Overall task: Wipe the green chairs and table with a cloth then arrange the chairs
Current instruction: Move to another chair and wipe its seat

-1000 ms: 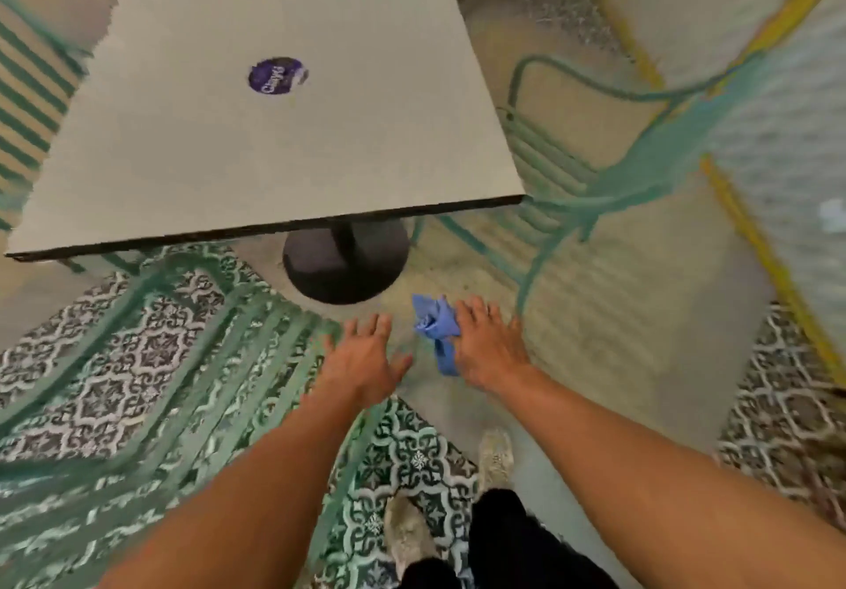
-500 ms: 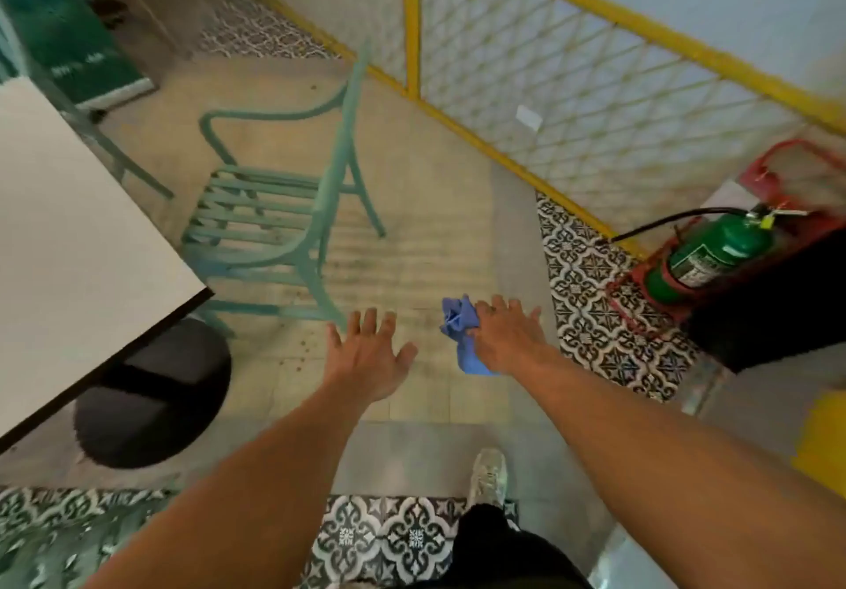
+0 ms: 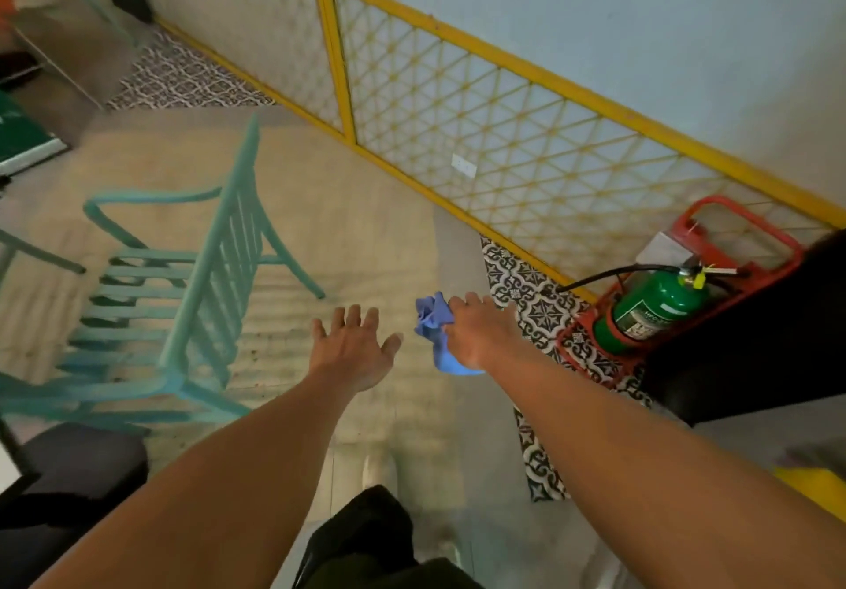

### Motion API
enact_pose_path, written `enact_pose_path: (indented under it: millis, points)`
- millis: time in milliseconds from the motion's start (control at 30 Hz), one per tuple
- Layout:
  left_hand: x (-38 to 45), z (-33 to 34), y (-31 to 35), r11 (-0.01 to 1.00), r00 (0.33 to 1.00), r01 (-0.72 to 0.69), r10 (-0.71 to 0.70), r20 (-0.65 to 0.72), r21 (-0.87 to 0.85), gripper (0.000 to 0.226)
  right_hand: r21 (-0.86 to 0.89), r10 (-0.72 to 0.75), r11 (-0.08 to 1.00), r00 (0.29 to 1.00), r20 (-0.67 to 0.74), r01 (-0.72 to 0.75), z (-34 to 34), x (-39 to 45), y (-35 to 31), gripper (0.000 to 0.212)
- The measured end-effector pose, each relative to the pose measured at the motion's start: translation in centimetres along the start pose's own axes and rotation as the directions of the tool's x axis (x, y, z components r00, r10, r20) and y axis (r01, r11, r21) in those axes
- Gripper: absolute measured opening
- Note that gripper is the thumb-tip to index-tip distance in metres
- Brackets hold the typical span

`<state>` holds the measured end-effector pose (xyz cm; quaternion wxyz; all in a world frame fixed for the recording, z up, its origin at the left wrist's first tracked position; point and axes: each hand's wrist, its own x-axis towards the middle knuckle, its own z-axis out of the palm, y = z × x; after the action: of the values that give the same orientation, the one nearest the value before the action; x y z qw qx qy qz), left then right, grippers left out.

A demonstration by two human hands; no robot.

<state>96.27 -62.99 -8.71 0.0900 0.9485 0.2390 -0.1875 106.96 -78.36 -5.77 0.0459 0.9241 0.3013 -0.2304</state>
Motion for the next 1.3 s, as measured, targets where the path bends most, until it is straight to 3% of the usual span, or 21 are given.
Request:
enact_pose_path:
  millis: [333, 600, 700, 933, 1100, 1300]
  points:
    - [19.1, -5.9, -2.1, 0.999, 1.000, 0.011, -0.011, 0.011, -0.038, 0.069, 0.086, -0.041, 0.995, 0.997, -0.073, 0.047, -8.1, 18.3, 0.6, 0.038]
    - [32.6, -13.5, -5.5, 0.998, 0.998, 0.056, -0.056, 0.005, -0.035, 0.067, -0.010, -0.143, 0.990, 0.988, -0.056, 0.143, -16.8, 32.1, -0.9, 0.050]
    - [37.2, -15.7, -6.5, 0.995, 0.997, 0.081, -0.081, 0.002, -0.054, 0.067, 0.031, -0.124, 0.992, 0.991, -0.046, 0.126, -19.1, 37.7, -2.0, 0.063]
    - [50.1, -19.2, -9.0, 0.964, 0.972, 0.237, -0.235, 0.030, -0.117, 0.067, -0.123, -0.308, 0.946, 0.950, -0.042, 0.301, -24.3, 53.4, -5.3, 0.047]
    - [58.2, -23.2, -11.8, 0.861, 0.892, 0.449, -0.446, 0.067, -0.241, 0.066, -0.213, -0.477, 0.859, 0.879, -0.001, 0.466, -29.7, 64.4, -8.4, 0.051]
    - [62.4, -27.6, -18.0, 0.603, 0.692, 0.681, -0.715, 0.098, -0.415, 0.068, -0.318, -0.665, 0.674, 0.735, 0.132, 0.667, -35.1, 73.3, -16.2, 0.051]
